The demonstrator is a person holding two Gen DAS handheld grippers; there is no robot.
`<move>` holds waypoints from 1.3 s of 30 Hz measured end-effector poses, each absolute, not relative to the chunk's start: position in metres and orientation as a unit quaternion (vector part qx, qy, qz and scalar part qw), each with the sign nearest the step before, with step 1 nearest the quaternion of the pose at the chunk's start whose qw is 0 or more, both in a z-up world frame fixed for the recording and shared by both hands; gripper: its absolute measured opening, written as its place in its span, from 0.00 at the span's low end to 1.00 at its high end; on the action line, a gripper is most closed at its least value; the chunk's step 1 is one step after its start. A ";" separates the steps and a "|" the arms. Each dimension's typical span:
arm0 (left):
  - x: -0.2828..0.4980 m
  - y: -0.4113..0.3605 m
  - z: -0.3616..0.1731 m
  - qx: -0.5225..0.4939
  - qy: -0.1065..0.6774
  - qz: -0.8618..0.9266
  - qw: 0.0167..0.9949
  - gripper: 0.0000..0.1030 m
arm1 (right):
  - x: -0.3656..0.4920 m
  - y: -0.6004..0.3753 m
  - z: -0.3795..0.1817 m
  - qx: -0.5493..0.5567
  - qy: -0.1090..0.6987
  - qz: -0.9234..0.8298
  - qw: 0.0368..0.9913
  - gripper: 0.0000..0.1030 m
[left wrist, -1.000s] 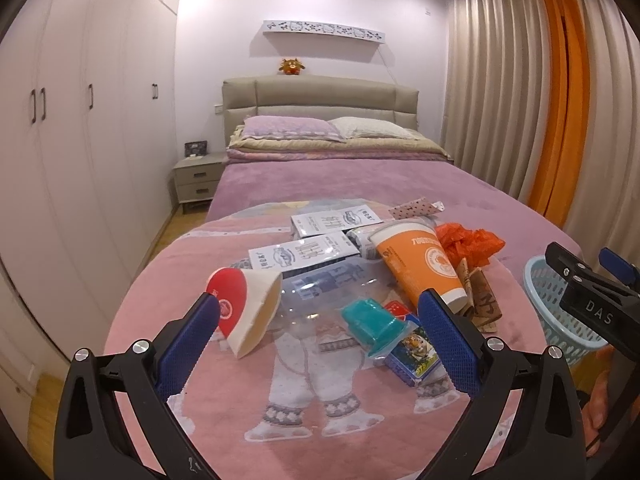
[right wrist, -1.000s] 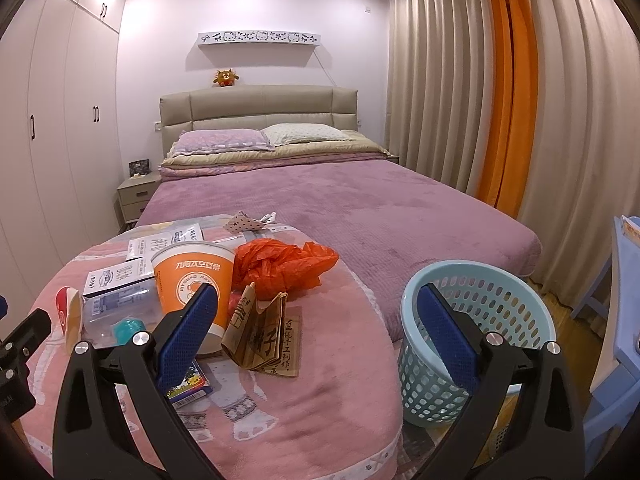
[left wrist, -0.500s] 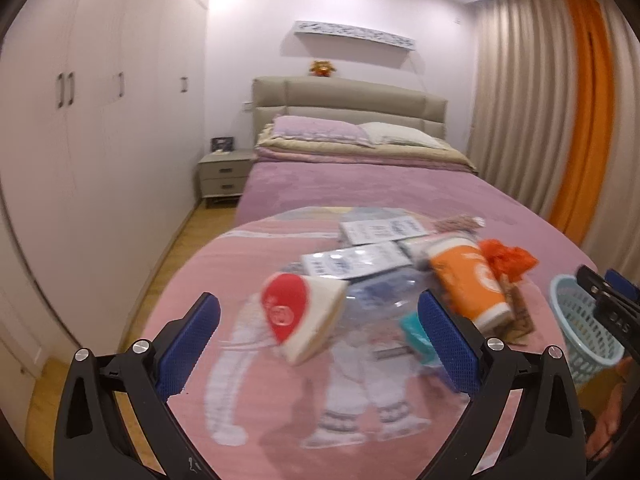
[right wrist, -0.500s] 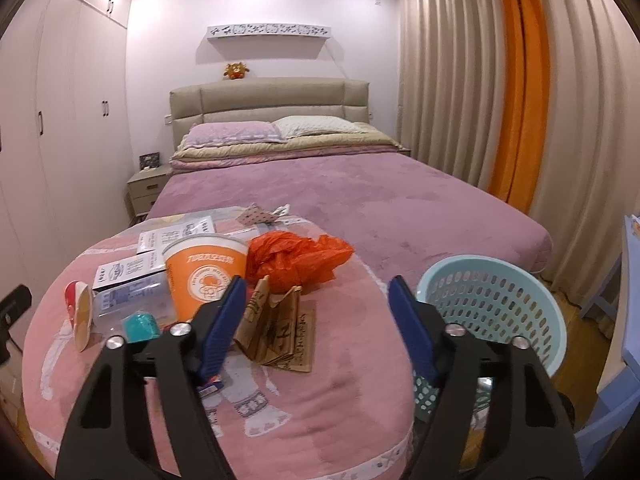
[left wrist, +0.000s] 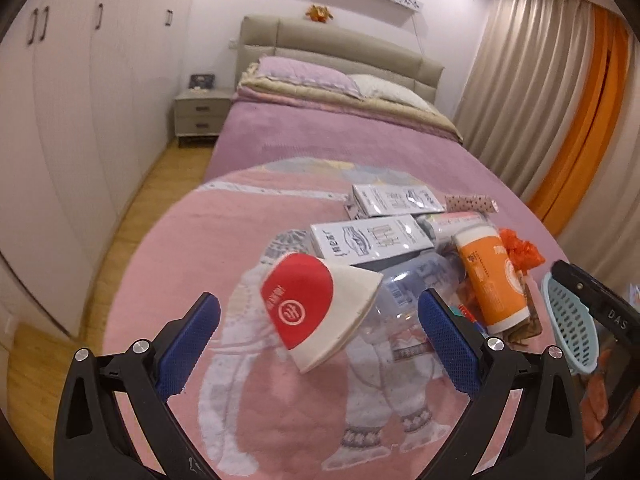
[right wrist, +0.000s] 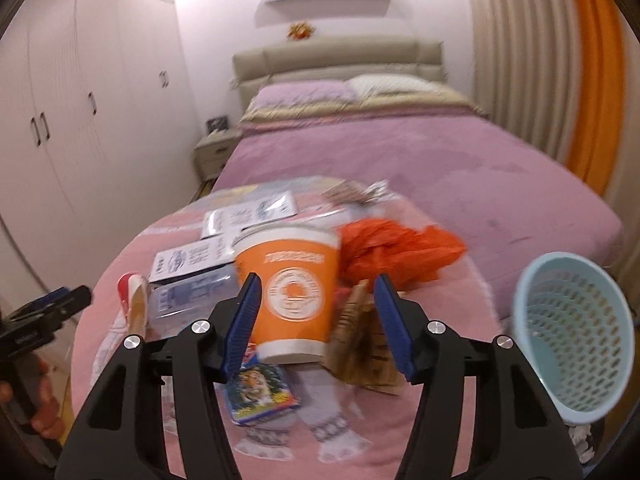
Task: Collect trash
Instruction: 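Grasp the red-and-white cup with the left gripper while the right grasps the orange cup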
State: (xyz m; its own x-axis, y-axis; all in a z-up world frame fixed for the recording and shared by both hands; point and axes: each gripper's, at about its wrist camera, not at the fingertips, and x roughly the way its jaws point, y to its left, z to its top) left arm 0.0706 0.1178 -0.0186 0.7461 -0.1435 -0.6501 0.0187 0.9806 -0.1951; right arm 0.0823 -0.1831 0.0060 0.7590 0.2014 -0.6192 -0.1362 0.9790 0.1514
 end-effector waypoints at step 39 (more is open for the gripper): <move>0.076 0.111 -0.039 -0.064 0.351 -0.035 0.934 0.05 | 0.116 -0.170 -0.014 0.099 0.394 0.124 0.905 0.66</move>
State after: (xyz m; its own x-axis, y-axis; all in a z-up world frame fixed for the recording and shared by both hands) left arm 0.0763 0.1114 -0.0390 0.7511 -0.1101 -0.6509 0.0199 0.9893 -0.1443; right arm 0.1160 -0.1701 -0.0145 0.6594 0.3033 -0.6879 -0.1468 0.9493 0.2779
